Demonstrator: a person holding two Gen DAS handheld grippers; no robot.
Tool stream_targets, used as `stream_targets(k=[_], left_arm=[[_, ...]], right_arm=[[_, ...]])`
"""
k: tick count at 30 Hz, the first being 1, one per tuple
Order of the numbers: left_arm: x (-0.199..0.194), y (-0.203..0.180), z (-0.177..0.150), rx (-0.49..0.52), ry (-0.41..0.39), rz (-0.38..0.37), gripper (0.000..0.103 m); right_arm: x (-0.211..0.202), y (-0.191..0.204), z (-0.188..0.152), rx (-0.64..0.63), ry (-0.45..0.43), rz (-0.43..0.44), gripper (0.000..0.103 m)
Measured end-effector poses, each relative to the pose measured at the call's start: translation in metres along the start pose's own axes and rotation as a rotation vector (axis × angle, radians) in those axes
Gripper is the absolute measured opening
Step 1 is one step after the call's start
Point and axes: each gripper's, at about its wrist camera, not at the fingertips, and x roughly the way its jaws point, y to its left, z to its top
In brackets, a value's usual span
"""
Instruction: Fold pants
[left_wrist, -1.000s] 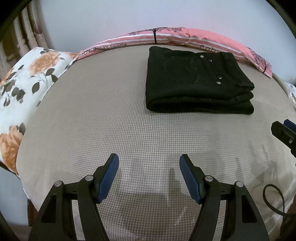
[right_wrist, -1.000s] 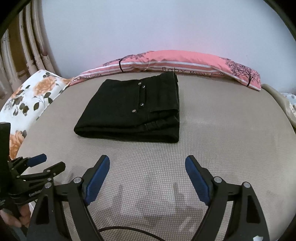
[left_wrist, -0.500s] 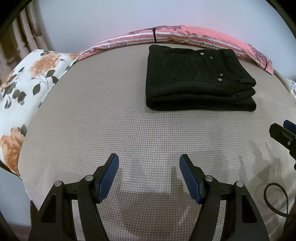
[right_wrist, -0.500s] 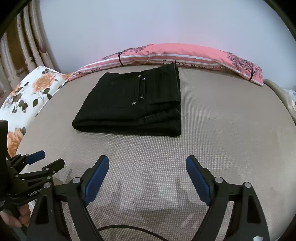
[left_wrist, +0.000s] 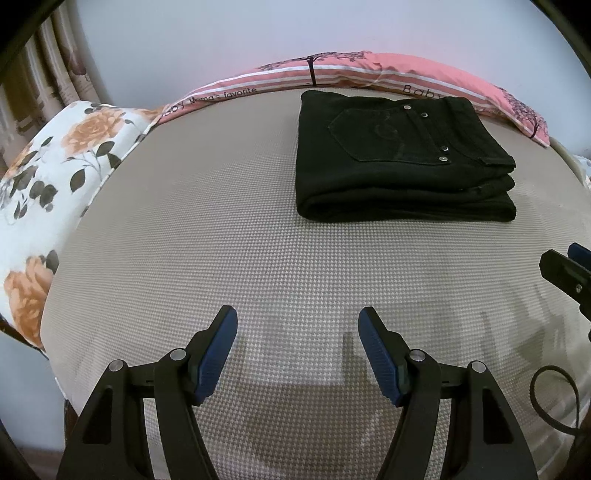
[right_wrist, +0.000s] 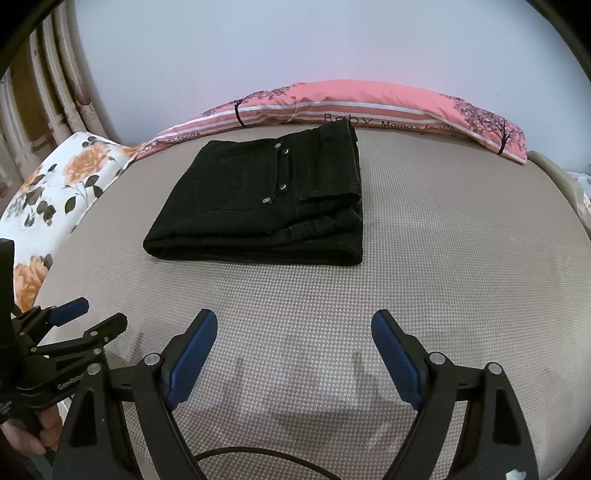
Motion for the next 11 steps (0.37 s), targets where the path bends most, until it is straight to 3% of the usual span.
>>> stream_targets(k=[11], left_arm=[[0.0013, 0.0019, -0.0007, -0.007, 0.008, -0.008, 0.068]], right_arm=[[-0.0002, 0.0012, -0.0018, 0.007, 0.006, 0.003, 0.084]])
